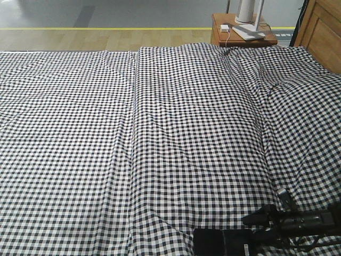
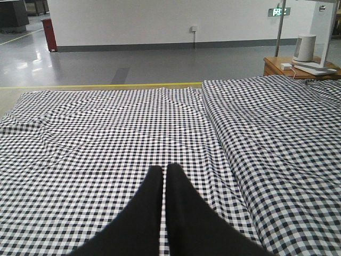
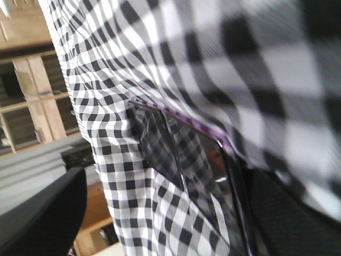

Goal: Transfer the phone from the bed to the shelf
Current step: 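Close the right gripper on the black phone's edge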

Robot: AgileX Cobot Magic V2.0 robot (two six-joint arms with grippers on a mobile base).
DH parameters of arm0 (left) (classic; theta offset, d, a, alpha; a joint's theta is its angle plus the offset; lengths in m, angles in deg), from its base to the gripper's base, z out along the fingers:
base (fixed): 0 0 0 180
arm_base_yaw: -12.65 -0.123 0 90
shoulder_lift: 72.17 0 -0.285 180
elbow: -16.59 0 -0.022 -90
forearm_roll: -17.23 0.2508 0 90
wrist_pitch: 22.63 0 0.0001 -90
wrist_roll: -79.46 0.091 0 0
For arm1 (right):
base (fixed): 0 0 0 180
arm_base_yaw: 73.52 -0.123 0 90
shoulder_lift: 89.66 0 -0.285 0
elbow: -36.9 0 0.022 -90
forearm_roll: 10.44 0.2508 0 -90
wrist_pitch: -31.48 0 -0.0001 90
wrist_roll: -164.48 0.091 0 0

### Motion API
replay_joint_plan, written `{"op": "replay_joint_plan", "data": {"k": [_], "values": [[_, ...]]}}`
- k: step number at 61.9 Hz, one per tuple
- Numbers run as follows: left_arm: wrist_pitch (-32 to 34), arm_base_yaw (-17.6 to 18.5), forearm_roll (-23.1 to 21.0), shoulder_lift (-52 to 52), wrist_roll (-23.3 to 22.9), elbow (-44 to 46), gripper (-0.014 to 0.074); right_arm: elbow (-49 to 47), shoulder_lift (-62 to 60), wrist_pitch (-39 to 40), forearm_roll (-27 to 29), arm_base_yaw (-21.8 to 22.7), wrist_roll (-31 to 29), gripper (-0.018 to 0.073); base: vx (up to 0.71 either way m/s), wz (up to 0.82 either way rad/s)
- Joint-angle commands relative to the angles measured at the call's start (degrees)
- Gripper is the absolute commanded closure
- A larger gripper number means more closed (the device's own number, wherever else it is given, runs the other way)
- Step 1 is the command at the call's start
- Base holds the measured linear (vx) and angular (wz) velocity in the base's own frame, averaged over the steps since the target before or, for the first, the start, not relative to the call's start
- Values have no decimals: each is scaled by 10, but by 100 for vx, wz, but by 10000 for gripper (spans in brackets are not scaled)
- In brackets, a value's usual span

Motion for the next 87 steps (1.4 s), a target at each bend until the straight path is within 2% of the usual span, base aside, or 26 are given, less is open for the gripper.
{"op": "replay_joint_plan", "data": {"k": [1, 18, 40, 49, 60, 70, 82, 87], "values": [[42, 0, -5, -4, 0, -4, 595, -16, -29, -38, 8, -15, -11, -35, 0, 0], [42, 0, -5, -4, 0, -4, 595, -18, -29, -33, -11, -40, -4, -35, 0, 0], [42, 0, -5, -4, 0, -4, 595, -18, -29, -72, -9, -89, 1, -35, 0, 0], [42, 0, -5, -4, 0, -4, 595, -18, -29, -73, -9, -88, 1, -13, 0, 0], [42, 0, -5, -4, 0, -4, 595, -18, -29, -77, -20, -88, 1, 101, 0, 0], [42, 0, -5, -4, 0, -4, 595, -18, -29, -77, -20, -88, -9, 297, 0, 0], [42, 0, -5, -4, 0, -4, 595, -18, -29, -76, -20, -88, -14, 576, 0, 0], [42, 0, -5, -4, 0, -4, 595, -18, -29, -77, -20, -88, -17, 571, 0, 0]]}}
